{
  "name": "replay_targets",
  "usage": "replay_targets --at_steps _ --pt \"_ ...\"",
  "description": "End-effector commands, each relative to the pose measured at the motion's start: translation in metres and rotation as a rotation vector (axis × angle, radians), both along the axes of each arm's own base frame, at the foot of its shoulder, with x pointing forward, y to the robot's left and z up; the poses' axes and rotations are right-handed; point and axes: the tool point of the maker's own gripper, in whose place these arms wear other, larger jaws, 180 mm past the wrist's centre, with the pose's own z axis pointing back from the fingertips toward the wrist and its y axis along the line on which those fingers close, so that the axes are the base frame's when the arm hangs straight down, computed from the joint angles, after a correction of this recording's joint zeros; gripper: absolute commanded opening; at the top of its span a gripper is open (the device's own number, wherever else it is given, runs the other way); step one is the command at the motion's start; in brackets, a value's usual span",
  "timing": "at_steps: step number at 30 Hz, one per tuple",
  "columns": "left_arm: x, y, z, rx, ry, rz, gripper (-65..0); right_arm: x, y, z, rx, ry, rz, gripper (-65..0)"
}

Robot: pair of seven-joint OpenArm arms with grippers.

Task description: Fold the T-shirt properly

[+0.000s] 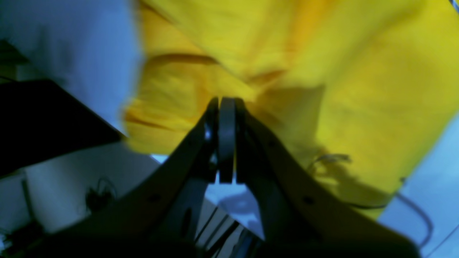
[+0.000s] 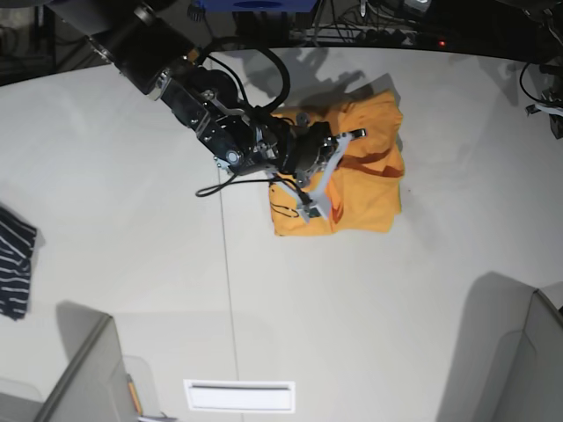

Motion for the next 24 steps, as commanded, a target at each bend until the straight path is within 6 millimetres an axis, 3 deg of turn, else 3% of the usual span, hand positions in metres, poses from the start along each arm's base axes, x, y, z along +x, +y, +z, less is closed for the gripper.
replay_targets --at_steps 1,9,16,24 --pt "0.006 0.006 0.014 0.030 -0.037 -0.010 -65.0 0.011 0.003 0.010 0.024 -0.031 -0.013 -65.0" --pt "0.006 0.006 0.014 0.030 -0.038 -0.010 -65.0 0.044 -0.014 -0.014 -0.043 -0.037 -0.095 -65.0" --pt "0.006 0.006 0.014 0.030 -0.038 -0.010 -65.0 0.053 0.024 -0.001 0.008 -0.029 -0.086 -65.0" --pt "0.006 0.006 0.015 0.031 -0.039 -0.009 -65.0 0.084 0.066 0.021 0.095 -0.115 -0.124 -65.0"
